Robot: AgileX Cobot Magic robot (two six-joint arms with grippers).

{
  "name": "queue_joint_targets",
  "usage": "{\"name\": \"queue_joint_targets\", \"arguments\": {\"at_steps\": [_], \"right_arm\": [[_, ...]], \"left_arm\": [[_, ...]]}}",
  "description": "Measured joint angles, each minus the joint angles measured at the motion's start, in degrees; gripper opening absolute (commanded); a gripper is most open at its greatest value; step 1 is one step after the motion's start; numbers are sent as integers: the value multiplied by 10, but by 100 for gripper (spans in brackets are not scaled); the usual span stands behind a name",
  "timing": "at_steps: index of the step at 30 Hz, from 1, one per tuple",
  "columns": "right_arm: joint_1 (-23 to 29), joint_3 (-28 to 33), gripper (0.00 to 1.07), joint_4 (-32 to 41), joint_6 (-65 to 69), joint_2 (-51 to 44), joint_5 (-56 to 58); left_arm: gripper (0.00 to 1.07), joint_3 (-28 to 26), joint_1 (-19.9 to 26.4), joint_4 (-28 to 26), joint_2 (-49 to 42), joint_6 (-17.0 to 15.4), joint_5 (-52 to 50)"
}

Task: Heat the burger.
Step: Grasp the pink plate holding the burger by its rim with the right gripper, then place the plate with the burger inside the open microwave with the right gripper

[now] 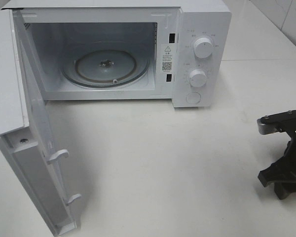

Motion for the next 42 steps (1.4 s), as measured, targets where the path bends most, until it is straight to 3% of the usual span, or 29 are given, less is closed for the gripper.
{"name": "queue_joint_targets", "arguments": {"at_steps": [1, 2, 4, 5, 6, 7, 8, 24, 42], "right_arm": [[0, 0, 41, 0, 0, 0, 0], [0, 0, 29, -14, 8, 0, -1], [0, 0, 23, -23, 13, 0, -1], [-1, 0, 11, -38, 18, 0, 0], [-1, 0, 11, -38, 18, 0, 0], [-1, 0, 1, -38, 20, 0, 2], [-1, 0, 0, -38, 21, 0, 3], [20, -2, 0, -52, 51, -1, 15], [112, 3, 0, -188, 241, -21, 80]], "left_arm": [[91, 0, 0, 0, 0, 0, 0], [91, 0, 0, 0, 0, 0, 0], [91, 0, 0, 0, 0, 0, 0], [91, 0, 0, 0, 0, 0, 0], [91, 0, 0, 0, 0, 0, 0], [91, 0, 0, 0, 0, 0, 0], [91, 0, 0, 0, 0, 0, 0], [91, 0, 0, 0, 0, 0, 0], [91, 0, 0, 0, 0, 0, 0]]}}
